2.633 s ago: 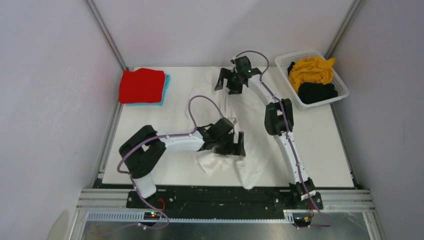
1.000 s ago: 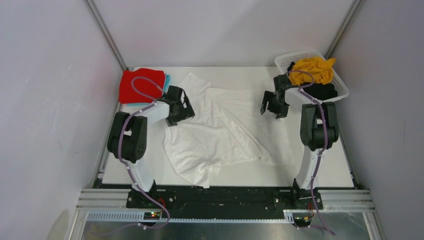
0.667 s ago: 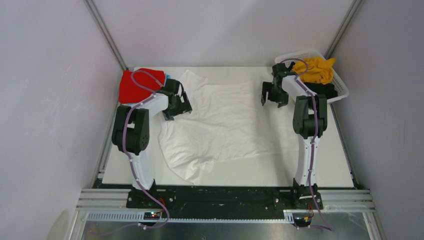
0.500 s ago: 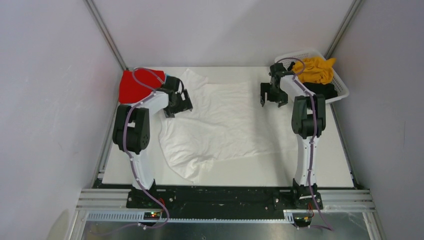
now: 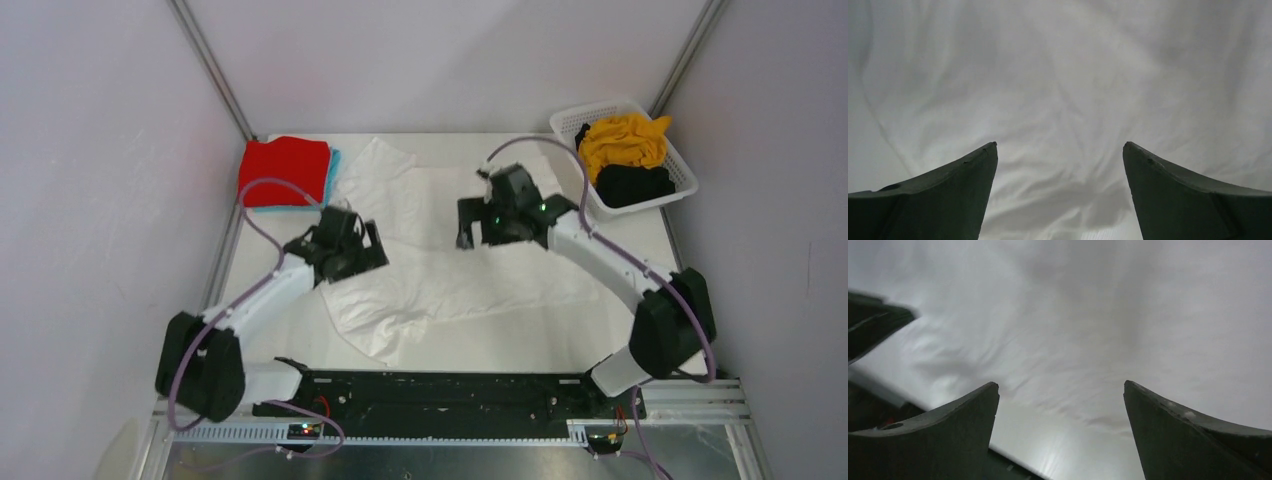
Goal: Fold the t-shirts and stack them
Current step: Flatten out the tshirt
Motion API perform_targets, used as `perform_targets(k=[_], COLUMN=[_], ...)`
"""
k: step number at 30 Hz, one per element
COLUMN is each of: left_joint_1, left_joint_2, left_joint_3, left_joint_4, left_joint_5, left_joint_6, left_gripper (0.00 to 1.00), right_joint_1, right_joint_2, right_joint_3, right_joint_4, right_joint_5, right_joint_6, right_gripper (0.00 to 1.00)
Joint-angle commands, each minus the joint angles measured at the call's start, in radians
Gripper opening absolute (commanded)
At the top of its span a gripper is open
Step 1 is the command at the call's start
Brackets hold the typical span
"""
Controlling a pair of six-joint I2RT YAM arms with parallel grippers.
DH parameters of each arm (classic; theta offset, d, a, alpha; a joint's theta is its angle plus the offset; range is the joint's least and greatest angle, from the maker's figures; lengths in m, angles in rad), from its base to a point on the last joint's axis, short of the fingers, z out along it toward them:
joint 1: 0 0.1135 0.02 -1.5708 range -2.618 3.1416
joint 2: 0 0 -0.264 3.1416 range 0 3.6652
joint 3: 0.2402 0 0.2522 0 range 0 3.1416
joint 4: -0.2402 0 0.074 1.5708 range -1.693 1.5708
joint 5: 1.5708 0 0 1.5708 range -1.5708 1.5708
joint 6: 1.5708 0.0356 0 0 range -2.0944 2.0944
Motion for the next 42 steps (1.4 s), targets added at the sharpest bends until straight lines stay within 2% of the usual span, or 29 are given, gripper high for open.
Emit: perform_targets(k=[1,4,7,12,17,22,28,37,42], left_joint_1=[-0.109,-0.198,-0.224,-0.231,-0.230,-0.230,-0.224,-0.002,0.010], left_joint_2=[-0.198,-0.322,-0.448,-0.587,-0.592,-0.503,-0.364,-0.108,0.027], left_joint_3=[-0.194,-0.331,-0.452,-0.567,-0.592,-0.621,-0.537,-0.391,-0.259], left_joint_4=[-0.020,-0.017,-0.009,0.046,0.103,0.139,0.134,0.090,0.089], left_joint_5=[0.016,0.016,0.022,-0.010,-0.002,0.013,-0.137,-0.205,-0.216], left_joint_6=[-0.142,-0.207,-0.288,-0.345,-0.352,-0.353,-0.329,-0.196,-0.144], left_gripper=[1.00,1.00,1.00,1.00,1.00,1.00,1.00,1.00,1.00], right_joint_1=[0.154,0.264,0.351,0.379,0.379,0.369,0.309,0.205,0.163], right_joint_2=[-0.102,-0.082,-0.044,0.020,0.036,0.087,0.137,0.101,0.094], right_joint_3=[-0.250,-0.325,-0.373,-0.400,-0.400,-0.403,-0.457,-0.535,-0.536], right_joint_4=[0.225,0.282,0.368,0.450,0.483,0.503,0.502,0.423,0.424], right_joint_5=[-0.346,-0.384,-0.396,-0.341,-0.338,-0.344,-0.348,-0.314,-0.339], right_joint_6=[0.196,0.230,0.279,0.306,0.289,0.295,0.315,0.287,0.255], right_gripper=[0.99,0.99,0.99,0.99,0.99,0.99,0.99,0.99,1.00])
